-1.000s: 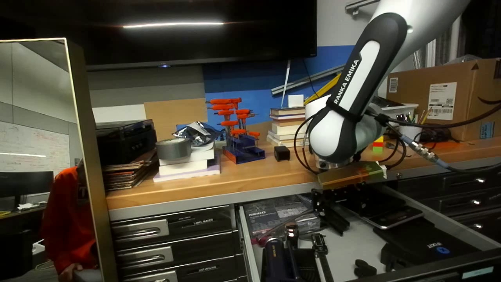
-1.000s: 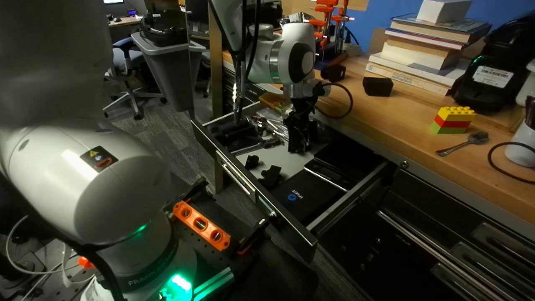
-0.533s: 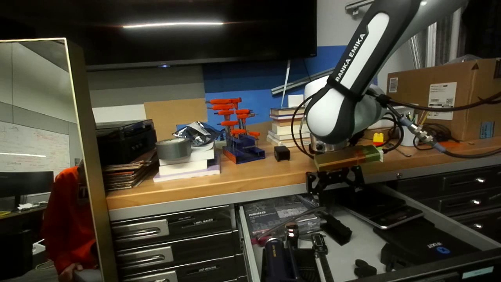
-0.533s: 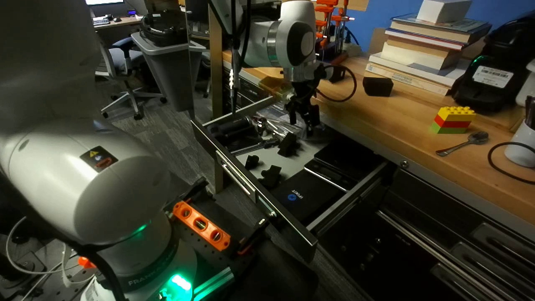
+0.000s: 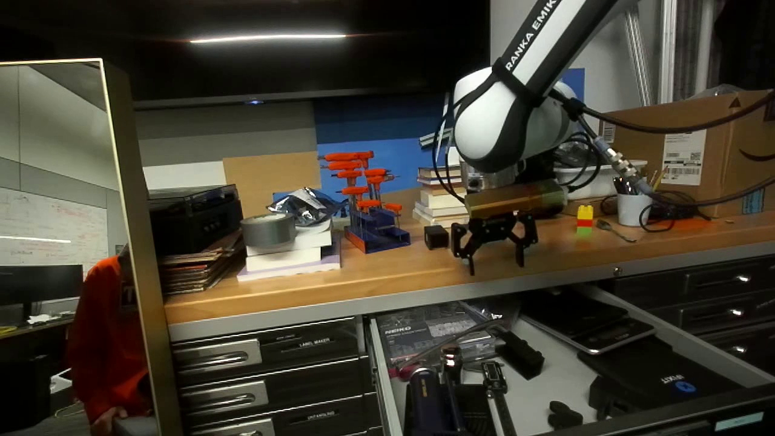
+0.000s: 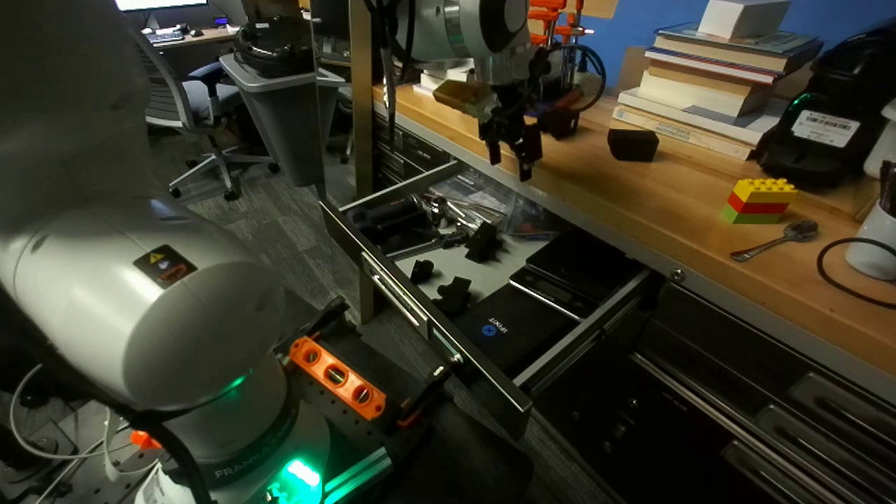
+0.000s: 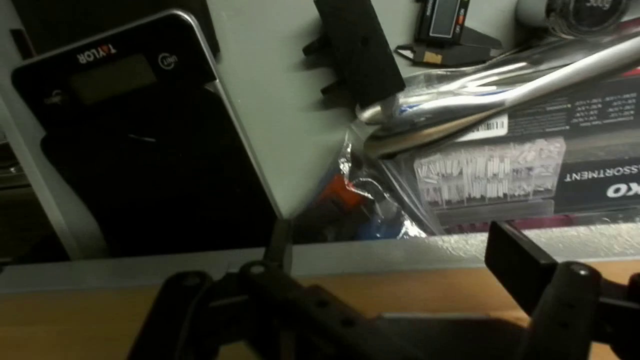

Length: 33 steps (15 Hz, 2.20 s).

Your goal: Pick up the black objects from the countertop, put them in the drawer and close the drawer.

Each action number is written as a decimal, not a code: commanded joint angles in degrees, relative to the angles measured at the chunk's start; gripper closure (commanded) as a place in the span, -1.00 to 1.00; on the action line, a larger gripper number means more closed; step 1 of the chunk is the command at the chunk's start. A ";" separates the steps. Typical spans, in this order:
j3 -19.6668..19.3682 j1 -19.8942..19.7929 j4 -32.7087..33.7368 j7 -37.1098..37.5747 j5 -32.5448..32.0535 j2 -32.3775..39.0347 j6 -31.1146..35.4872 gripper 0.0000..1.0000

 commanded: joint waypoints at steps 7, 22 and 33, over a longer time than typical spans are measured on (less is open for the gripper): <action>2.46 -2.15 20.14 -12.02 7.34 8.53 -6.69 -1.00; 1.04 -3.29 43.79 -18.40 7.69 29.32 -6.44 -0.46; 1.16 -2.72 44.42 -20.18 7.05 28.56 -15.35 0.50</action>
